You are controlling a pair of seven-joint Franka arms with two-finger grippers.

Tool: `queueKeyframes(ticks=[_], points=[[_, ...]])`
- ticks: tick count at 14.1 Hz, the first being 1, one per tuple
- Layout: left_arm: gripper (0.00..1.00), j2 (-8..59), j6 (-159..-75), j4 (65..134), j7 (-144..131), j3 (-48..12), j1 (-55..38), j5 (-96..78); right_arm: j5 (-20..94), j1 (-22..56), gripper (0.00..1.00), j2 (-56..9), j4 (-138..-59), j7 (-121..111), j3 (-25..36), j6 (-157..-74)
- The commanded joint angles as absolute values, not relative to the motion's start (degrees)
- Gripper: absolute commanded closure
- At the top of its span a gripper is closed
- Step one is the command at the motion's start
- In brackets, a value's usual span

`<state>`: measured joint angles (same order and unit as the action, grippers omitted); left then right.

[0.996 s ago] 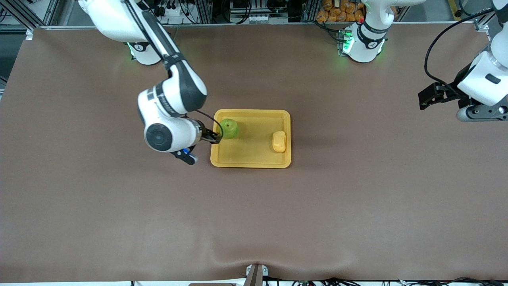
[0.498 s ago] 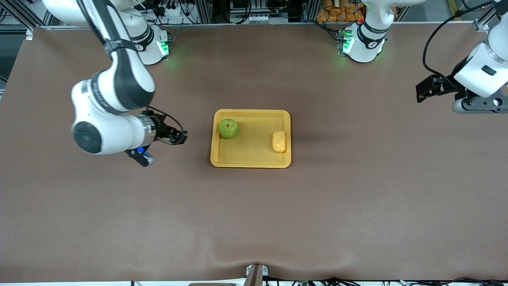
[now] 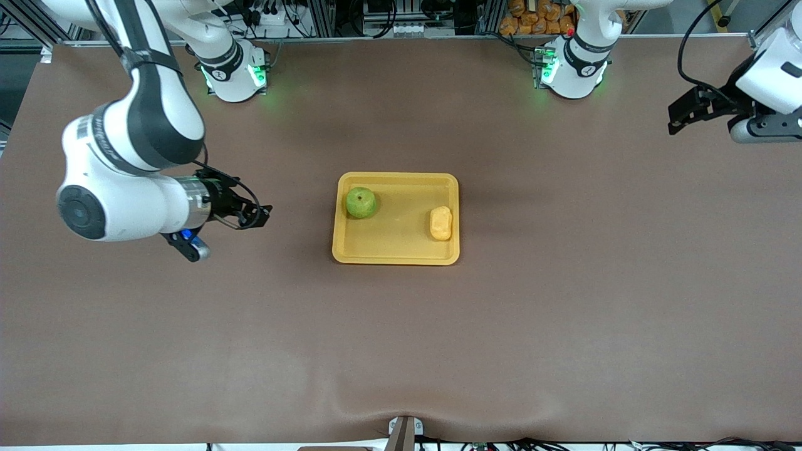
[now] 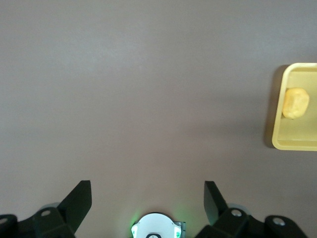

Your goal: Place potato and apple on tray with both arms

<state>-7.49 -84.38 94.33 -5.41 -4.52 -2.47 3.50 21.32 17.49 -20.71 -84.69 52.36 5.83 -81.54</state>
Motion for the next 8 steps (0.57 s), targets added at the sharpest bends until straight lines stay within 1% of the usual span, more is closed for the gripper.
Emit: queueKeyframes(ticks=[1,3,6,8], points=[[0.0,-10.0,-85.3,96.9,-4.6,-3.9,-2.5,1.8,17.4,16.4,0.0,-19.7,-81.6,53.1,5.0,-78.4],[0.0,-9.6,-85.3,96.6,-4.6,-3.9,-2.5,1.8,14.9,15.9,0.0,-19.6,-78.7,51.9,5.0,-77.4],[0.0,-9.4,-85.3,96.6,-4.7,-4.0,-2.5,1.8,14.6,13.5,0.0,-18.8,-77.3,45.2,5.0,-77.0],[0.0,-9.2,-85.3,96.6,-5.0,-4.0,-2.5,1.8,14.9,10.1,0.0,-18.8,-75.1,40.9,5.0,-74.6]])
